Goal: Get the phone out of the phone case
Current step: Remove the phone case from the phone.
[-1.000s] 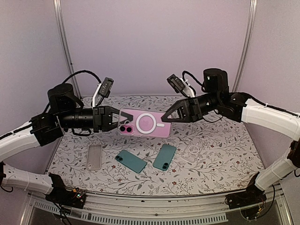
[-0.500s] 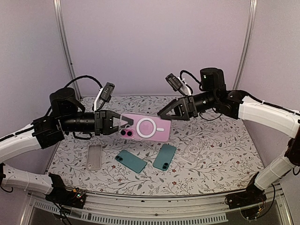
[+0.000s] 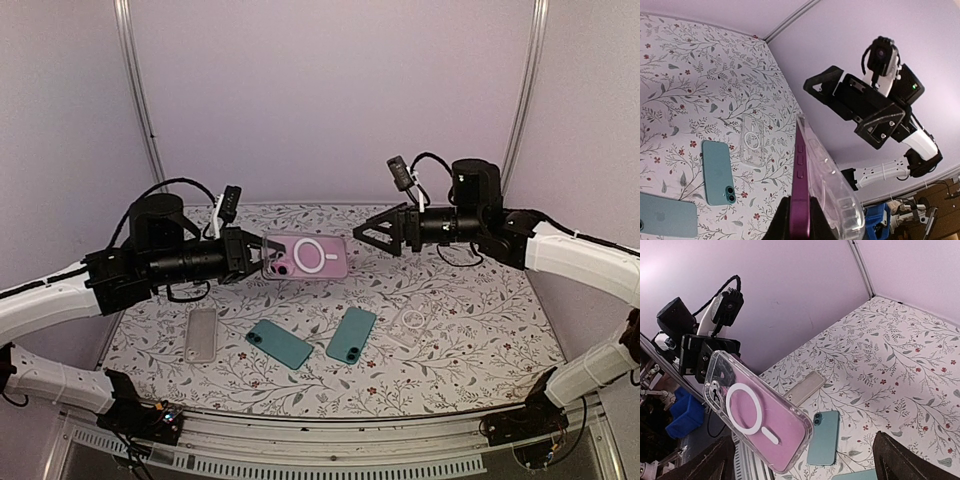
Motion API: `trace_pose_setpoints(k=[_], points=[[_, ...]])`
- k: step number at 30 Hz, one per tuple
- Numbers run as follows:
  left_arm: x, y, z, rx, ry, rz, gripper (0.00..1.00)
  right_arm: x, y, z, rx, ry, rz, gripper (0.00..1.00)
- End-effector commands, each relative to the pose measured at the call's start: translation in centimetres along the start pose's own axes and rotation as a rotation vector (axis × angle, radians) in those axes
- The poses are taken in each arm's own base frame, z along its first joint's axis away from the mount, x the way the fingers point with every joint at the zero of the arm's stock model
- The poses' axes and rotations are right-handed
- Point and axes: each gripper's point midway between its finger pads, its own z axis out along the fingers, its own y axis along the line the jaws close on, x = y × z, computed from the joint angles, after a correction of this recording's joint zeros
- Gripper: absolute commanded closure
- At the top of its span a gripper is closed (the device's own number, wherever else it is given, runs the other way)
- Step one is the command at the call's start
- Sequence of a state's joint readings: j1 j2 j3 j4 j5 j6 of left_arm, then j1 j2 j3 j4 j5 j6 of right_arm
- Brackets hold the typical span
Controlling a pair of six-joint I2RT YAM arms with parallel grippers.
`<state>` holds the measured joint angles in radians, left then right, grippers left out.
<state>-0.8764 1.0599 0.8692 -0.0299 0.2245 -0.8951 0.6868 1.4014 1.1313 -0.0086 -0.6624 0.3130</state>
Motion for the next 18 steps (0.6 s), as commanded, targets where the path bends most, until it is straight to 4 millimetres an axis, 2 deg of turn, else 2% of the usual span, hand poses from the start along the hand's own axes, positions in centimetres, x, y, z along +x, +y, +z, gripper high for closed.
trace_pose_setpoints(k=[1,4,8,13,18], points=[[-2.6,1.7,-0.1,-0.047,-0.129,-0.101,1.00,-1.2,-0.4,-1.8,0.089,-0.135,-0.166,0.01],[-2.9,4.1,0.0,-0.149,-0.153,-0.184,1.00,-0.3,0.3,-2.0,0.092,-0.158,-0.242,0.01],[-2.8,6.9,0.4,-0.303,-0.157,-0.273,1.00,1.2,2.3,-0.9,0.094,-0.173,-0.395,0.02],[-2.9,7.8,1.1,-0.350,-0.167,-0.364,1.00,2.3,4.6,0.9,0.072,-0.201,-0.557,0.04],[-2.9,10.1,0.2,-0.459,-0.246,-0.530,1.00,2.8,6.3,2.8,0.070,-0.222,-0.675,0.07]])
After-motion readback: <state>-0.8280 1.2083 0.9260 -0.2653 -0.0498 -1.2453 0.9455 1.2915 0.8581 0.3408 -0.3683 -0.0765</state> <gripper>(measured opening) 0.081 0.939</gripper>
